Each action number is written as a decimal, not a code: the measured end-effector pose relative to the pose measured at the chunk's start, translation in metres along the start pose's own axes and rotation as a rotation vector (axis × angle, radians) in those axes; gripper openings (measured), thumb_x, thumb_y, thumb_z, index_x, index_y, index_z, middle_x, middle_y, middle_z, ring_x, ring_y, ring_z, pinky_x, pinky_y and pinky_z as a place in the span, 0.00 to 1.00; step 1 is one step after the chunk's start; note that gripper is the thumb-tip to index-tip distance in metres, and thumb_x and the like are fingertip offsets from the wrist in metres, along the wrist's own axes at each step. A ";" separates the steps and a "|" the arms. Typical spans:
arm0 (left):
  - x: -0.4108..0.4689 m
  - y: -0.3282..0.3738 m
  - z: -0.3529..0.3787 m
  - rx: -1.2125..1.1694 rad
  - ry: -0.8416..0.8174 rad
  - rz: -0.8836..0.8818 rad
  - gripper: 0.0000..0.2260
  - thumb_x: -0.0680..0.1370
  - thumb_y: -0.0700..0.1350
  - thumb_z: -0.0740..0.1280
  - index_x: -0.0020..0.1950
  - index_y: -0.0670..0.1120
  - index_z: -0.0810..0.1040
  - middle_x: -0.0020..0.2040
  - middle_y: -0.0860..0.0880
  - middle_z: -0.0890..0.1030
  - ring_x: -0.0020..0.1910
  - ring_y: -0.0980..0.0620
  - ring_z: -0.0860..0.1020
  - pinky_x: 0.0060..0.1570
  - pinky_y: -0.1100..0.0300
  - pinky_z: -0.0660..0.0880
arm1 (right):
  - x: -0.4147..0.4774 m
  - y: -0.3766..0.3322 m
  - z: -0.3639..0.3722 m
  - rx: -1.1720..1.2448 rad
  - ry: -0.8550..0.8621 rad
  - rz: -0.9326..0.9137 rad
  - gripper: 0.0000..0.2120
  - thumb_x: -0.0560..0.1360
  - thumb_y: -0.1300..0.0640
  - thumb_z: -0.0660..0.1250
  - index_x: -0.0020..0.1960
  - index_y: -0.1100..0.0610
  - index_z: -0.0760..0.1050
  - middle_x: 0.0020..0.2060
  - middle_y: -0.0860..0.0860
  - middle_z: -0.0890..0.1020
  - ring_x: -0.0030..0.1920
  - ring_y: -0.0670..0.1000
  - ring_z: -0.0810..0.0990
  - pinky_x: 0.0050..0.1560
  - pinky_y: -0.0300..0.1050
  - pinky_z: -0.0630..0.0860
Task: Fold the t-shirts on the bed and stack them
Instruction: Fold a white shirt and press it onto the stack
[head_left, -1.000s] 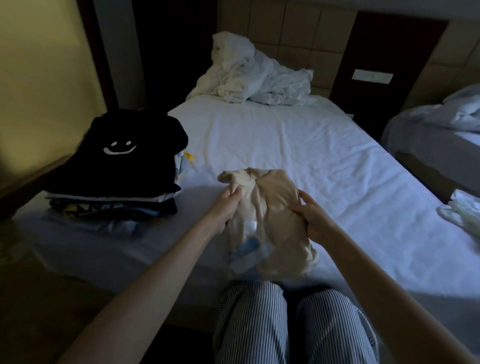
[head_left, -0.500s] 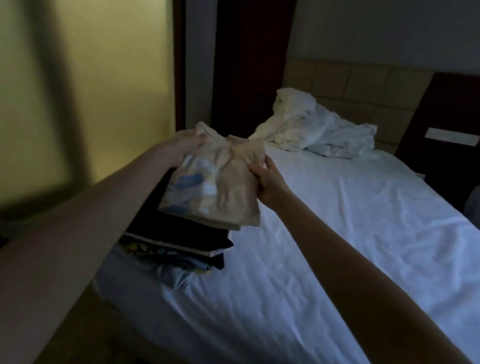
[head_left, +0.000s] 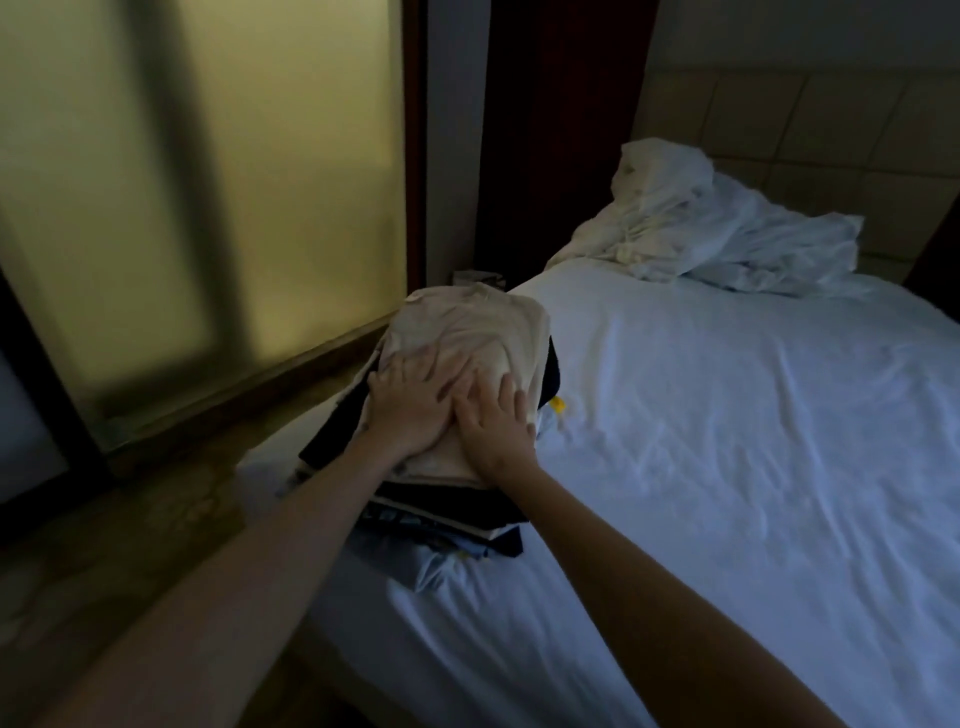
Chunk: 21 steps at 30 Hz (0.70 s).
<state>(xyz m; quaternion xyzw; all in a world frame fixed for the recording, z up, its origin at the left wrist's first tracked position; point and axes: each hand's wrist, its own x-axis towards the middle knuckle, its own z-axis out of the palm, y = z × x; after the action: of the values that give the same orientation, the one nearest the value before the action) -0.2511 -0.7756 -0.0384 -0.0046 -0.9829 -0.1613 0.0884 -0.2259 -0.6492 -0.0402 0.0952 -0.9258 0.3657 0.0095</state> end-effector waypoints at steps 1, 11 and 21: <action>0.002 0.001 0.001 -0.007 0.003 0.000 0.23 0.80 0.64 0.43 0.74 0.67 0.45 0.78 0.56 0.45 0.76 0.42 0.45 0.72 0.41 0.43 | 0.003 0.005 0.002 0.025 0.015 -0.002 0.28 0.80 0.41 0.46 0.77 0.47 0.43 0.76 0.51 0.41 0.76 0.53 0.39 0.72 0.58 0.41; -0.014 0.018 -0.018 0.092 -0.091 0.001 0.23 0.80 0.63 0.43 0.75 0.65 0.43 0.78 0.53 0.43 0.76 0.39 0.43 0.71 0.38 0.42 | -0.011 0.010 -0.010 0.036 -0.017 -0.071 0.27 0.81 0.43 0.48 0.77 0.47 0.46 0.77 0.50 0.45 0.76 0.52 0.41 0.74 0.55 0.43; -0.064 0.071 -0.060 0.304 0.089 0.235 0.16 0.81 0.50 0.53 0.40 0.44 0.73 0.42 0.45 0.76 0.43 0.45 0.74 0.42 0.55 0.64 | -0.078 0.043 -0.072 0.010 0.063 -0.109 0.19 0.82 0.53 0.54 0.70 0.57 0.67 0.67 0.56 0.72 0.67 0.57 0.69 0.64 0.51 0.67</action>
<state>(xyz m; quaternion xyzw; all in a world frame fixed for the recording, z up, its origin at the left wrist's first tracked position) -0.1751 -0.7263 0.0292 -0.0989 -0.9837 0.0002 0.1499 -0.1606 -0.5565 -0.0230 0.1340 -0.9167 0.3720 0.0579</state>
